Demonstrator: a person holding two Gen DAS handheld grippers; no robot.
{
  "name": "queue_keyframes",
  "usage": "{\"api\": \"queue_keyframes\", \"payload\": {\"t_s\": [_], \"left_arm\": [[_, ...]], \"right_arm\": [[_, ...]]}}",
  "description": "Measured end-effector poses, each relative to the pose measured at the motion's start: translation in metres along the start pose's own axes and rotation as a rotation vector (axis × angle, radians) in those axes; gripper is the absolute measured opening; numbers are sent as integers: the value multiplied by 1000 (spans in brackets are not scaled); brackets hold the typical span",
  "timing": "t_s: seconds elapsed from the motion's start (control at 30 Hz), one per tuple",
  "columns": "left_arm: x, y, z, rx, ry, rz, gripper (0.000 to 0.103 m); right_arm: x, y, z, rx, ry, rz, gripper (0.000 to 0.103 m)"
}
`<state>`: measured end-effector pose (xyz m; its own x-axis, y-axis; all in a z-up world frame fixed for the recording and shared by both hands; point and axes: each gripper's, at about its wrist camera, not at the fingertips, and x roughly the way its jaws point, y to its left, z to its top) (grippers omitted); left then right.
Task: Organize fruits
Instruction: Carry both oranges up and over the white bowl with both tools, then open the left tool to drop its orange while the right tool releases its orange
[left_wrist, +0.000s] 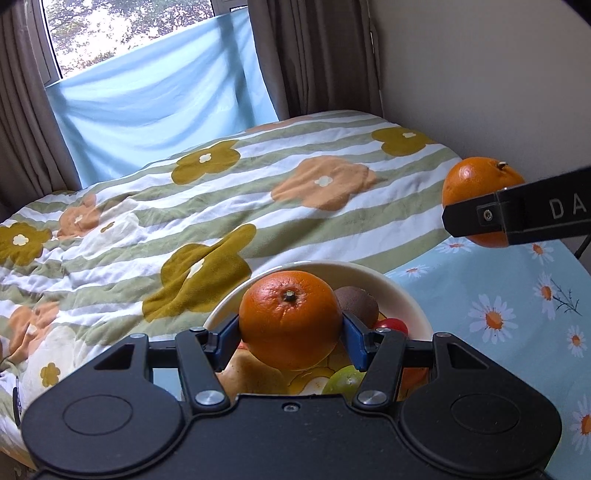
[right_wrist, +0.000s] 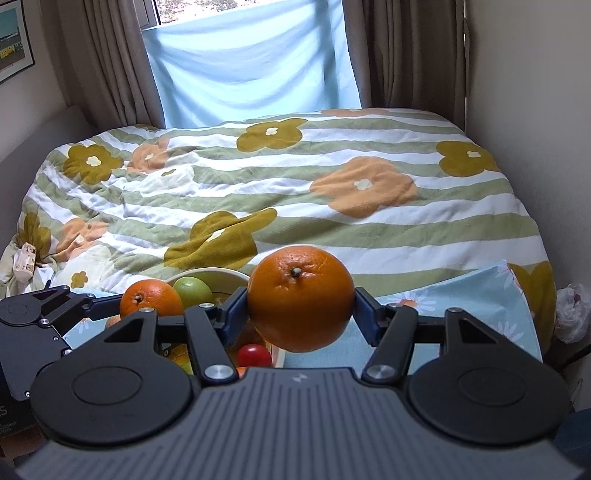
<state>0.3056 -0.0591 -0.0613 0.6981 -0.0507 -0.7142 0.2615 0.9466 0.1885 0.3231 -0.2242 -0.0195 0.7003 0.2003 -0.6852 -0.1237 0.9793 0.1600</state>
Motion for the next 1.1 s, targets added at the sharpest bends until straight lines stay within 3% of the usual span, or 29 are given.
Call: {"api": "queue_keyframes", "payload": {"t_s": [0.23,0.43,0.53,0.6,0.83,1.1], "left_arm": [[17,-10,-3,72,37,-19,62],[21,-12,-5,75,46,-18,64],[15,-13,-4,79,15,-11,75],[11,-12,-2,69,-8,-11,87],[-8,-3,-1,34,-45,-4,88],[-37,30,-11,-96,-51,26,91]], "right_arm": [[16,-1,2,12,22,-10,75],[19,0,1,11,28,-12,75],[19,1,1,11,28,-12,75],[19,1,1,11,28,-13,75],[17,7,2,-4,20,0,75],[14,20,1,-37,21,35,75]]}}
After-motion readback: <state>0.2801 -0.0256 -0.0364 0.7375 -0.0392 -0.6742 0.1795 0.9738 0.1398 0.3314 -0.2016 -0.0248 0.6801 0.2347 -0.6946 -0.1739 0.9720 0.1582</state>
